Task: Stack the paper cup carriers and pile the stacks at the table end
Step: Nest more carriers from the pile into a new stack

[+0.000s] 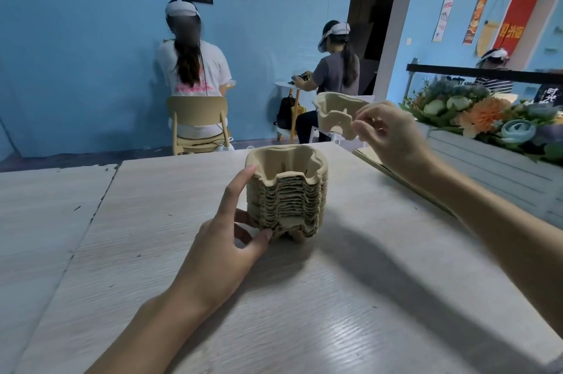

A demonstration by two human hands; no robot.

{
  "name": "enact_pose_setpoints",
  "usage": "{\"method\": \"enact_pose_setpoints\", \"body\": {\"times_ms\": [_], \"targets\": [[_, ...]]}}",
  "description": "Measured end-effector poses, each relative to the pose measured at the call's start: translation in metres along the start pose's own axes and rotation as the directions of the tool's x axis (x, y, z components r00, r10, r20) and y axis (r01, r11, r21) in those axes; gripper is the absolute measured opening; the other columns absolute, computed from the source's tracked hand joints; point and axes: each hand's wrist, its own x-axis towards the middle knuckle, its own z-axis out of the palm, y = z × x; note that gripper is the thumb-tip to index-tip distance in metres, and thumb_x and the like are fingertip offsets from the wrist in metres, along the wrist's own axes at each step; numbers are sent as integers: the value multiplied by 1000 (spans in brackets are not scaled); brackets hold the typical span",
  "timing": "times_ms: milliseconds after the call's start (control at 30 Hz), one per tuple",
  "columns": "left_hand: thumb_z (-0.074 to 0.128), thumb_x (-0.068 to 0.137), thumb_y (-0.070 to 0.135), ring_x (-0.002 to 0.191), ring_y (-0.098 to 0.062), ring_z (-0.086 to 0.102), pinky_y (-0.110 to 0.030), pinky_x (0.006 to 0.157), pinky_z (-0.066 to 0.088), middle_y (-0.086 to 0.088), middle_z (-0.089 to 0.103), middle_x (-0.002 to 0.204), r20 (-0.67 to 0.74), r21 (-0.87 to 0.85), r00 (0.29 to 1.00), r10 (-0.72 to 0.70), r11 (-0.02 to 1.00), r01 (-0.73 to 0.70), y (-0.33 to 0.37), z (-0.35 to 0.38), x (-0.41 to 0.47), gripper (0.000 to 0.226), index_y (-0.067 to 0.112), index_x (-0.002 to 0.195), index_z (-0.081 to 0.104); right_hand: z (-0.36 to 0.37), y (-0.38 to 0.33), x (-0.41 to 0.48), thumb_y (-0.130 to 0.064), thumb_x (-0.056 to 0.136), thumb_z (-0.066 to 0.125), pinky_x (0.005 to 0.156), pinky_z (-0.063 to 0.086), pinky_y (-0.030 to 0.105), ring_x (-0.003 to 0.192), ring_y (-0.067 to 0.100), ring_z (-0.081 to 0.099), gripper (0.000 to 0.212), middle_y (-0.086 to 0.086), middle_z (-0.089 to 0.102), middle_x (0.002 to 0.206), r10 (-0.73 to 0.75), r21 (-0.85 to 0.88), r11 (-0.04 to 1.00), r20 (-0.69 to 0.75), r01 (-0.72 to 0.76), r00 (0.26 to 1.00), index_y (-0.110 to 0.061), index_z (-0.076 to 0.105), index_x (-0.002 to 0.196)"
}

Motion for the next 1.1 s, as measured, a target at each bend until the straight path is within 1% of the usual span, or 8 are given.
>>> {"method": "enact_pose_setpoints", "body": {"times_ms": [167,367,600,733,833,900,1000,1100], "targets": [[76,88,22,82,-2,68,-15,67,52,11,68,95,10,25,1000,-18,1000,18,-1,-1,1,97,74,137,12,-4,-63,-19,-23,89,60,83,56,24,90,10,64,7,-1,61,105,-124,145,984,171,99,977,-19,61,93],[75,89,24,80,-4,68,-17,69,51,10,68,98,10,23,999,-40,999,40,-1,-1,1,97,71,141,8,3,-74,-35,-11,93,62,83,54,39,96,20,61,7,4,60,109,-124,265,962,235,59,964,-5,65,92],[76,88,26,79,-3,68,-13,65,49,11,69,96,0,38,996,-85,996,85,-4,0,1,101,66,141,0,9,-80,-37,-15,92,63,82,53,45,92,22,60,7,-2,60,108,-118,290,957,284,32,952,-10,67,91],[75,88,27,79,0,68,-11,66,46,14,70,94,7,38,993,-116,993,115,-5,-1,2,100,60,145,0,12,-77,-42,-26,98,54,73,49,22,87,4,54,15,-5,53,114,-33,271,962,206,-25,978,-16,65,103],[74,89,32,81,-2,69,-18,71,49,16,68,99,21,12,990,-138,990,137,-3,-2,3,95,61,145,3,24,-70,-48,-42,101,43,79,46,24,108,13,54,34,1,48,126,186,198,948,291,-249,938,-25,50,130],[73,88,36,93,-6,68,-28,84,53,12,63,116,30,-25,988,-148,989,149,-3,-4,5,90,63,144,8,31,-69,-53,-52,101,36,86,52,39,115,24,53,43,2,44,136,337,240,837,481,-492,809,-35,36,141],[71,88,39,121,-6,56,-38,100,51,12,54,135,34,-199,983,-180,963,184,3,-2,9,76,61,144,24,34,-73,-57,-51,96,39,85,52,64,97,33,60,27,5,50,122,371,373,585,666,-720,647,-42,46,121],[69,83,48,125,-5,54,-40,99,53,15,59,133,32,-353,974,-222,909,219,13,1,9,68,54,142,36,32,-80,-60,-48,97,39,82,54,62,87,37,60,25,9,51,110,382,419,528,660,-739,647,-36,49,116]]}}
